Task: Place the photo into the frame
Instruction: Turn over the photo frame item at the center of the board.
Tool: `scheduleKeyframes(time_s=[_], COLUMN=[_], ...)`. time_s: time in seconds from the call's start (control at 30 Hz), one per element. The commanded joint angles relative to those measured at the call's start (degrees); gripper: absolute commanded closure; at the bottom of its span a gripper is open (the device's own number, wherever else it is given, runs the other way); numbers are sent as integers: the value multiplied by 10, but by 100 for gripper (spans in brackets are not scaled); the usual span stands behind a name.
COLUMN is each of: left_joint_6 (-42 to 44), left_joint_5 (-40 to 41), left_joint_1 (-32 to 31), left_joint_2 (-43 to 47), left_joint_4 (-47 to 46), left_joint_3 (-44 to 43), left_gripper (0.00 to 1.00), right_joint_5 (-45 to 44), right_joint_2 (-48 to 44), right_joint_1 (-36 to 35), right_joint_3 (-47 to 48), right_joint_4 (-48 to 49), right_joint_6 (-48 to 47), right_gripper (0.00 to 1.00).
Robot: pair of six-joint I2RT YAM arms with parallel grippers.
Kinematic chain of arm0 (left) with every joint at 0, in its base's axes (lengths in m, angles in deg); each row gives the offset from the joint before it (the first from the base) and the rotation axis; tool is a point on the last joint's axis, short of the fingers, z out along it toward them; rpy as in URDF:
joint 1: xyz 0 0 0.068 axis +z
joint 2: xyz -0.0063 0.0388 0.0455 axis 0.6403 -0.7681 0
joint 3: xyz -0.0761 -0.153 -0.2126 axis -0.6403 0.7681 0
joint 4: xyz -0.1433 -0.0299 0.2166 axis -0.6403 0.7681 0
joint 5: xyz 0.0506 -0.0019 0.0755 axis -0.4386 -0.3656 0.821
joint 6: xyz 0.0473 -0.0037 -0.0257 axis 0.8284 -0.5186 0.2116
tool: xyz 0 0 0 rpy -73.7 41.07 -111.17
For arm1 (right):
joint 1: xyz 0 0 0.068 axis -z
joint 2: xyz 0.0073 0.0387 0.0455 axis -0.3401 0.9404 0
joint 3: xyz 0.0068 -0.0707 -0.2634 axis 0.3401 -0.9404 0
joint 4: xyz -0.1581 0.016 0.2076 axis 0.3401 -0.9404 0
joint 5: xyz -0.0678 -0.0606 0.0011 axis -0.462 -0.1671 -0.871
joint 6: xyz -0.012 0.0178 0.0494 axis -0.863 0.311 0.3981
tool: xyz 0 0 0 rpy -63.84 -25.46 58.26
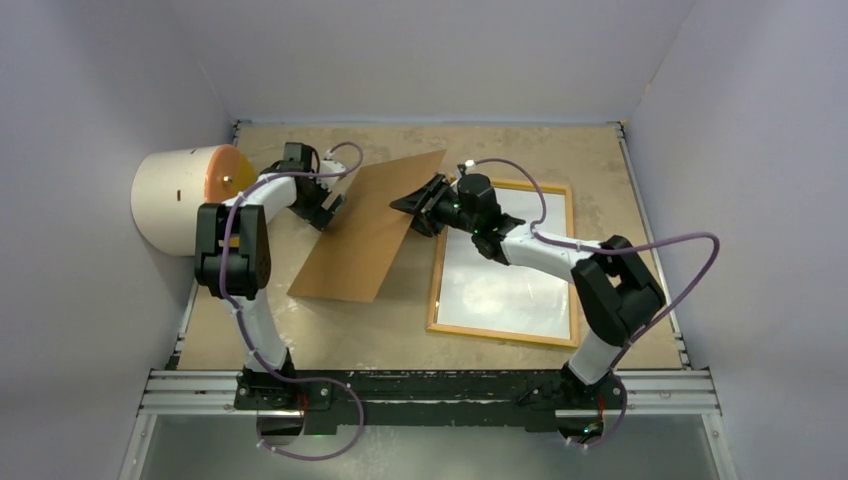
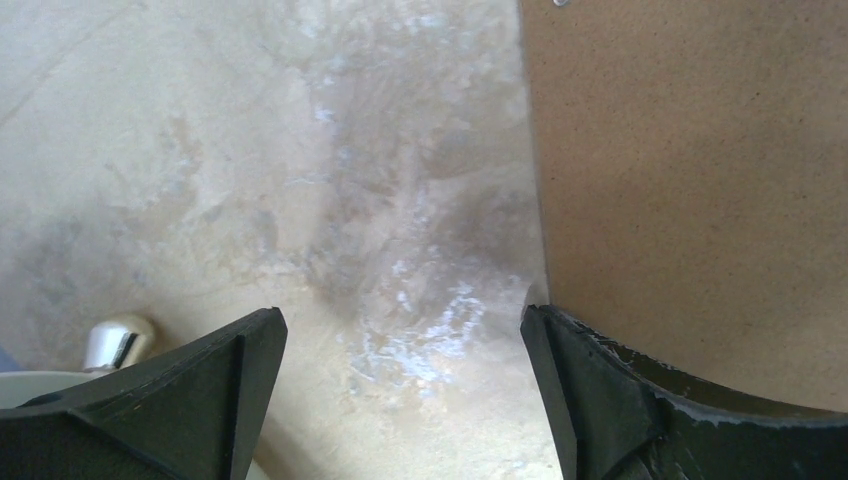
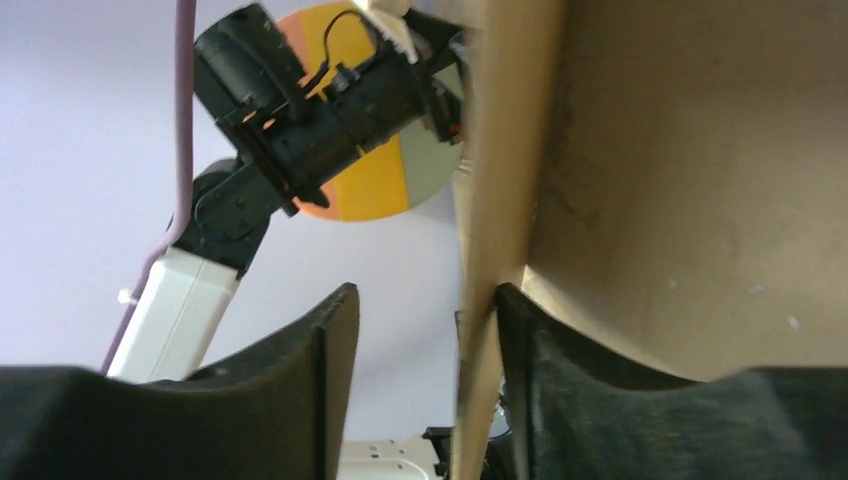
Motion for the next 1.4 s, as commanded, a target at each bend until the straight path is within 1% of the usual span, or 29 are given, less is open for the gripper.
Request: scheduleKeyframes(time_s=[0.0,0.03,0.1,0.13,0.23,0.27,0.33,0.4,0.47,0.57,0.63,0.7,0.83,0.9,1.03,1.17,1.23,1.3,1.37], left_joint_6=[-18,-18,-16,-13,2,11,47,112,181,287,344,388,446,473,497,463,460,458,445], left_joint_5=[-62,-66,-78,-86,-119,-141,-200,-267,-343,-401,-415,-415,-414,-417,-411,-348,-325,-320,-325], left_joint_1=[-11,-11,-11,-11,-11,-11,-11,-11,-11,-11,-11,-11,-11,-11,-11,-11,-11,-11,-11], left_joint_2=[6,11,25,34,78,98,155,214,280,378,434,467,474,477,514,551,561,564,565], left_joint_4=[61,66,81,92,132,151,199,231,265,311,343,378,474,506,493,399,368,348,325], left_joint_3=[15,8,-7,-18,-62,-79,-105,-111,-102,-66,-45,-37,-69,-72,-37,25,49,54,50], left_gripper=[0,0,0,0,0,0,0,0,0,0,0,0,0,0,0,3,3,5,8], right_joint_5=[-69,-73,-82,-84,-86,-78,-78,-81,-75,-62,-55,-46,-50,-43,-38,-24,-19,-16,-11], right_joint_2=[-66,-67,-64,-61,-55,-53,-50,-45,-40,-44,-55,-67,-93,-106,-133,-154,-159,-158,-154], right_joint_1=[1,1,0,0,1,1,3,9,15,27,36,42,45,45,46,53,54,54,54], right_joint_3=[32,40,60,69,93,103,132,163,187,200,190,173,150,130,98,71,60,60,63], right_joint_4=[-128,-146,-183,-198,-228,-241,-262,-283,-295,-293,-274,-250,-236,-212,-185,-145,-128,-116,-106], right_joint_6=[-60,-66,-77,-80,-86,-86,-76,-68,-53,-15,17,47,82,108,153,184,195,196,200], right_gripper=[54,61,79,85,98,100,100,100,100,100,100,100,100,100,100,100,100,100,100])
